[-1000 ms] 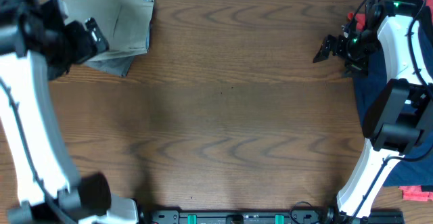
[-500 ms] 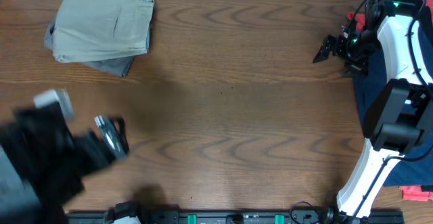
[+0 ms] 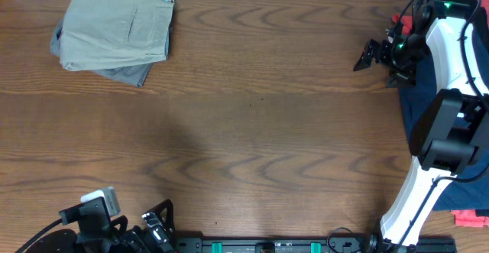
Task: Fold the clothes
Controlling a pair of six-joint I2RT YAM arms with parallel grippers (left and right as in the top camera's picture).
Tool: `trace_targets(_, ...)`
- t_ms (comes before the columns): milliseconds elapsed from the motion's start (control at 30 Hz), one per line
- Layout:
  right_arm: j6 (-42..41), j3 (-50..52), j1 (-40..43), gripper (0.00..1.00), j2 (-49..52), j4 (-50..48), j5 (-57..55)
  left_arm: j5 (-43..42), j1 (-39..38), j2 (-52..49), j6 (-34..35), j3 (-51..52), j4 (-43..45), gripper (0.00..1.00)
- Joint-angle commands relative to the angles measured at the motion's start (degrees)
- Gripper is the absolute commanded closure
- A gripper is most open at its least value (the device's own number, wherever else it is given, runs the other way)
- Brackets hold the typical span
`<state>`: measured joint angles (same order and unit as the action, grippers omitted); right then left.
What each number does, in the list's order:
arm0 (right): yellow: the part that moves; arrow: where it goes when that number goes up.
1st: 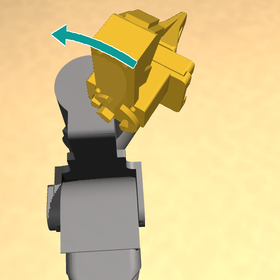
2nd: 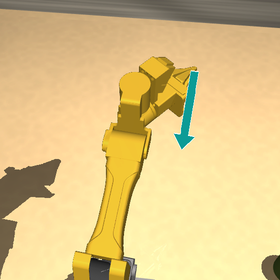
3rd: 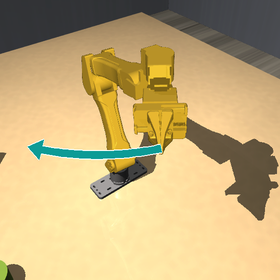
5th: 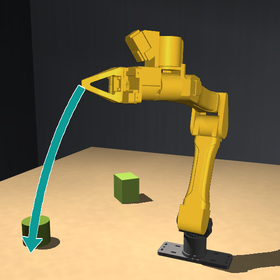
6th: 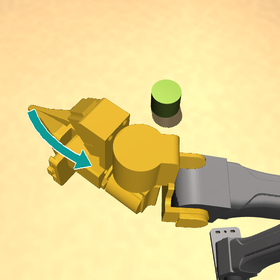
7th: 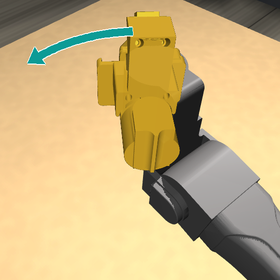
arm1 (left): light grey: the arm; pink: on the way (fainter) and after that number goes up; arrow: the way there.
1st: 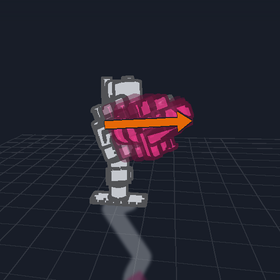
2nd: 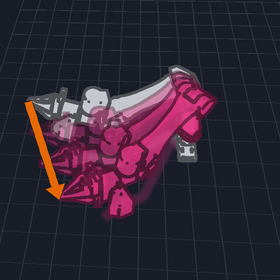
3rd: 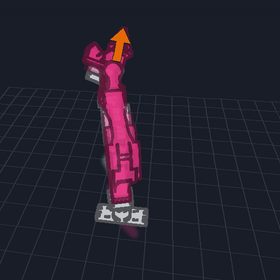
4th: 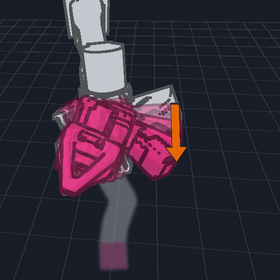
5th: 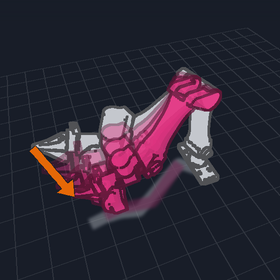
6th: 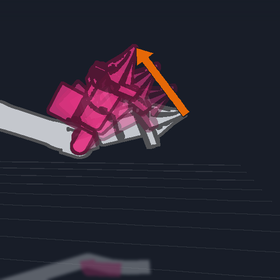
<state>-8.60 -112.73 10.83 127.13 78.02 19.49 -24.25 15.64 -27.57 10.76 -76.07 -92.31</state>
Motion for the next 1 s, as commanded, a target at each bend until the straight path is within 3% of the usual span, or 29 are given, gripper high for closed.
trace_targets(0,-0.5,0.0,0.0,0.01,0.2,0.0,0.0,-1.0,0.0,0.2,0.9,0.4,-4.5,0.02)
trace_targets(233,-0.6,0.0,0.0,0.01,0.2,0.0,0.0,-0.2,0.0,0.2,0.4,1.3,2.4,0.02)
trace_targets(367,-0.5,0.0,0.0,0.01,0.2,-0.1,0.0,-2.6,0.0,1.5,-3.6,7.2,10.1,0.02)
trace_targets(533,-0.6,0.0,0.0,0.01,0.2,0.0,0.0,-3.8,-2.2,7.8,-9.0,23.1,28.7,0.02)
trace_targets(667,-0.6,0.0,0.0,0.01,0.2,-0.1,0.0,-3.7,-7.6,15.9,-11.2,39.0,49.6,0.02)
trace_targets(833,-0.5,0.0,0.0,0.01,0.2,-0.1,0.0,-0.5,-11.5,24.3,-11.2,55.3,71.2,0.02)
trace_targets(967,-0.6,0.0,0.0,0.01,0.2,0.0,0.0,2.2,-12.1,27.5,-11.2,64.6,83.6,0.02)
